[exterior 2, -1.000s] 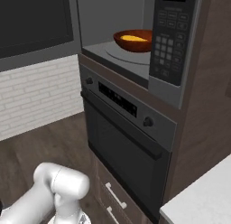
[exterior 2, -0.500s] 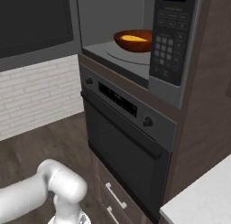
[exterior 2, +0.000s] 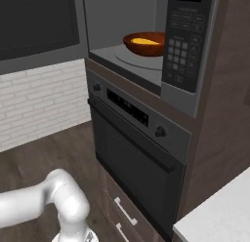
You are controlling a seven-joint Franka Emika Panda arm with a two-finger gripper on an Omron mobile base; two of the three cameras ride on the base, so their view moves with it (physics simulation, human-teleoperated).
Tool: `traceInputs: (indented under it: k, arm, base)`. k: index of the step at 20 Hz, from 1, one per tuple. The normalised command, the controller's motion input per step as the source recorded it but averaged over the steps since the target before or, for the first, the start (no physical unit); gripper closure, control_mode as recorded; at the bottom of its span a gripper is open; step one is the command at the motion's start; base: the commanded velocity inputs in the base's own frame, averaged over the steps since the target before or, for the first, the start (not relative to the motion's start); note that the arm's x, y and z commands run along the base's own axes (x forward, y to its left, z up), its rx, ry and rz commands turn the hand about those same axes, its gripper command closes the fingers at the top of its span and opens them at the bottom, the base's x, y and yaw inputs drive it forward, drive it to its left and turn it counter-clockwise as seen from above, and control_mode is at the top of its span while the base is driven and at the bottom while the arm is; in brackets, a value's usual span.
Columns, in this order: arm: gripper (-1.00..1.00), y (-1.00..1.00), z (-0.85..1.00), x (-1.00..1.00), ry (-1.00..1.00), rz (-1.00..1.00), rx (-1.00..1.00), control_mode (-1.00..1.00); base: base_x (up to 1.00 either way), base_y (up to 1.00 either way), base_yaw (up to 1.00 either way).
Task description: Pick the corn from the sink and place it in the bowl. Then pick the bowl and place it in the microwave. Then close the microwave door and press the start button.
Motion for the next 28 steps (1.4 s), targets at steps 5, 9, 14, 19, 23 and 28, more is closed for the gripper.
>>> traceInputs:
  k: [5,9,14,19,23,28]
  arm:
    - [-1.00,0.14,-0.62,0.32,0.12,0.08,-0.34,-1.00]
    - [-1.00,0.00,-0.06,0.88,0.10,0.01,-0.08,-1.00]
    - [-1.00,-0.03,0.21,0.74,0.00,0.00,-0.01,-1.00]
    - [-1.00,-0.13,0.39,0.36,-0.12,0.00,0.00,-1.00]
    - [-1.00,0.00,0.40,0.30,-0.16,0.00,-0.02,-1.00]
    - [-1.00,-0.22,0.35,0.04,-0.21,-0.01,0.00,-1.00]
  base:
    - [0.00,0.00,0.00]
    - [0.00,0.00,0.00]
    - [0.00,0.00,0.00]
    - [0.00,0.00,0.00]
    - [0.00,0.00,0.00]
    - [0.00,0.00,0.00]
